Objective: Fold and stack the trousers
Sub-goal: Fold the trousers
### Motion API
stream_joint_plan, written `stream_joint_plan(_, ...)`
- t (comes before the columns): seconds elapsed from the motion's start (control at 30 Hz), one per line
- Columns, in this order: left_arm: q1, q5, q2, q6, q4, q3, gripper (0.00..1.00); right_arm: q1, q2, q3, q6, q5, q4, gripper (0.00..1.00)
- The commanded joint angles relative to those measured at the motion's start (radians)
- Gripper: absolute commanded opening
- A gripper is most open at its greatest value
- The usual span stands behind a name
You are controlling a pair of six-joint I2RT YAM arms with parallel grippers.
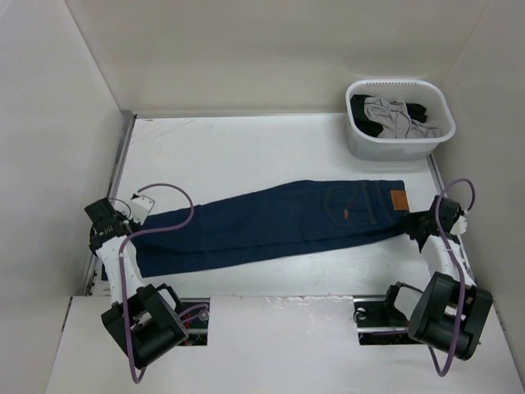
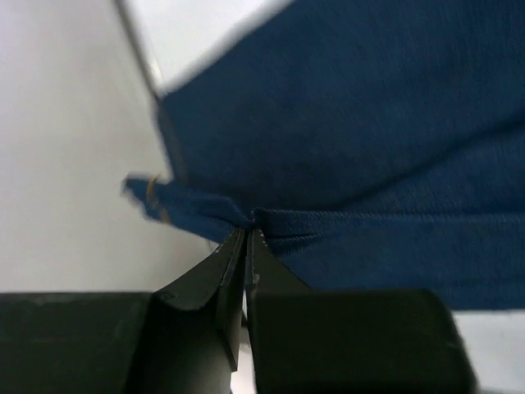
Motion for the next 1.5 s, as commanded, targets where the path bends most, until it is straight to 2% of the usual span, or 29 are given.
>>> stream_joint_plan(0.0,0.009,-0.079,-0.066,0.127,-0.005,-0.040,0.03,-0.031,0.005,0.030,0.008,0.041,-0.002,0.20)
stream_joint_plan(0.13,0.007,-0.102,-0.089,0.175,-0.041,-0.052,0.04,-0.037,0.039,0.062,0.006,0.035,-0.028,0.44)
stream_joint_plan(0.17,0.004,-0.107,-0.095,0.186,-0.050,-0.052,0.04,-0.036,0.048,0.068,0.006,0.032,-0.038,0.57)
stream_joint_plan(0.2,0.004,-0.116,-0.100,0.196,-0.060,-0.052,0.04,-0.036,0.053,0.071,0.011,0.030,-0.050,0.65)
stream_joint_plan(0.23,0.004,-0.123,-0.101,0.210,-0.067,-0.052,0.04,-0.036,0.055,0.073,0.014,0.036,-0.065,0.79)
stream_joint_plan(0.27,0.004,-0.127,-0.106,0.216,-0.067,-0.051,0.03,-0.032,0.055,0.074,0.022,0.041,-0.082,1.00)
stream_joint_plan(0.43,0.004,-0.119,-0.106,0.201,-0.074,0.000,0.03,0.013,0.038,0.071,0.075,0.082,-0.153,1.00)
stream_joint_plan(0.6,-0.020,-0.130,-0.106,0.199,-0.084,-0.019,0.04,0.063,0.177,0.112,0.106,0.094,-0.156,1.00)
stream_joint_plan(0.77,-0.022,-0.136,-0.107,0.204,-0.080,-0.031,0.04,0.086,0.289,0.125,0.209,0.082,-0.128,1.00)
stream_joint_plan(0.8,-0.022,-0.133,-0.107,0.199,-0.076,-0.028,0.04,0.086,0.297,0.125,0.210,0.082,-0.101,0.85)
stream_joint_plan(0.87,-0.022,-0.125,-0.106,0.193,-0.071,-0.020,0.04,0.083,0.301,0.125,0.201,0.084,-0.064,0.32)
stream_joint_plan(0.93,-0.022,-0.116,-0.104,0.180,-0.070,-0.011,0.04,0.081,0.289,0.132,0.198,0.085,-0.064,0.07)
stream_joint_plan(0.97,-0.022,-0.108,-0.107,0.169,-0.073,-0.003,0.03,0.077,0.274,0.134,0.186,0.088,-0.067,0.01)
stream_joint_plan(1.1,-0.033,-0.088,-0.147,0.138,-0.163,0.075,0.02,0.032,0.170,0.142,0.126,0.140,-0.117,0.00)
stream_joint_plan(1.17,-0.033,-0.076,-0.165,0.161,-0.275,0.134,0.02,0.029,0.144,0.151,0.082,0.163,-0.136,0.00)
stream_joint_plan(1.23,-0.036,-0.070,-0.179,0.211,-0.417,0.158,0.07,0.023,0.143,0.152,0.059,0.170,-0.145,0.00)
stream_joint_plan(1.27,-0.040,-0.080,-0.185,0.268,-0.518,0.155,0.12,0.020,0.145,0.146,0.059,0.170,-0.144,0.00)
stream_joint_plan(1.3,-0.040,-0.102,-0.192,0.317,-0.604,0.139,0.22,0.012,0.145,0.136,0.062,0.163,-0.138,0.00)
stream_joint_plan(1.37,-0.040,-0.175,-0.208,0.359,-0.708,0.098,0.49,0.006,0.145,0.122,0.071,0.157,-0.130,0.01)
stream_joint_plan(1.4,-0.040,-0.221,-0.215,0.360,-0.734,0.075,0.53,0.004,0.144,0.116,0.072,0.157,-0.127,0.03)
stream_joint_plan(1.47,-0.040,-0.295,-0.218,0.359,-0.772,0.058,0.55,0.001,0.144,0.113,0.071,0.153,-0.125,0.04)
